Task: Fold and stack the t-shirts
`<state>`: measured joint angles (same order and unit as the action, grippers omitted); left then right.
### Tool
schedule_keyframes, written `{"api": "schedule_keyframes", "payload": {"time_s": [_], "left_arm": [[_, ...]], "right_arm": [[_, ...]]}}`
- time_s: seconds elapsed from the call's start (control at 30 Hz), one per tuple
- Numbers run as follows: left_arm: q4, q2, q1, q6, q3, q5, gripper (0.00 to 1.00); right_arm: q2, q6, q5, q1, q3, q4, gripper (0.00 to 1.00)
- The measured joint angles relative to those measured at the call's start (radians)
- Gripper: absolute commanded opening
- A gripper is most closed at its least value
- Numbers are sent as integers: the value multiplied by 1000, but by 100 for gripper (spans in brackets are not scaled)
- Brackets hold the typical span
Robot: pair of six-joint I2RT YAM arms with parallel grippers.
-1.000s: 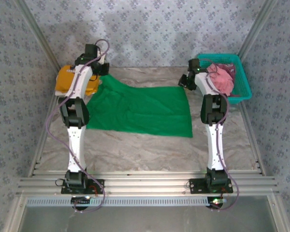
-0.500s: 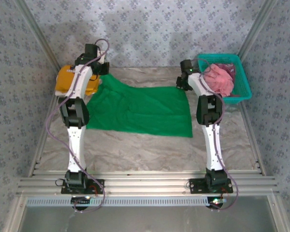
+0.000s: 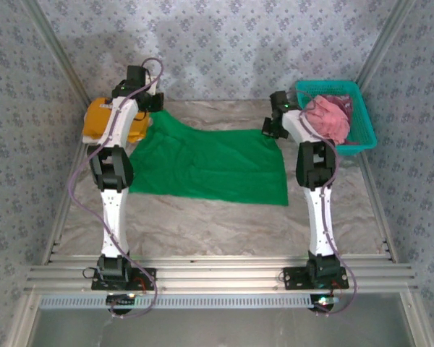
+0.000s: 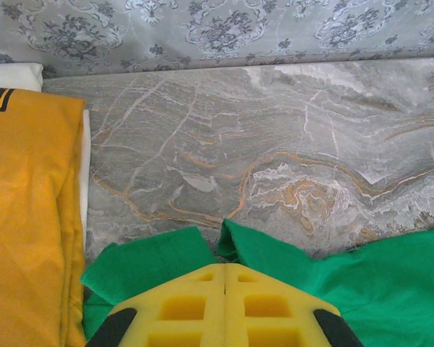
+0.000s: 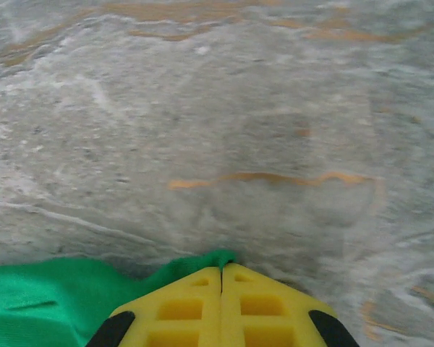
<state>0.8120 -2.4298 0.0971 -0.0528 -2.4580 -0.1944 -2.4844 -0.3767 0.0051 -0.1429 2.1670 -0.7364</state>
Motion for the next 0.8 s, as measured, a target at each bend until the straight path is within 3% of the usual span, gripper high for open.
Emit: {"api": "schedule_keyframes", "payload": {"time_s": [0.2,0.53,0.8], "left_arm": [[0,0,-1,0,0,0,0],[0,0,0,0,0,0,0],[0,20,-1,4,17,12,0]], "right_arm": [[117,-8,-56,63,-182,145,0],[130,-24,-195,79,-257,343,0],[200,-30,-230,87,-350,430,0]]}}
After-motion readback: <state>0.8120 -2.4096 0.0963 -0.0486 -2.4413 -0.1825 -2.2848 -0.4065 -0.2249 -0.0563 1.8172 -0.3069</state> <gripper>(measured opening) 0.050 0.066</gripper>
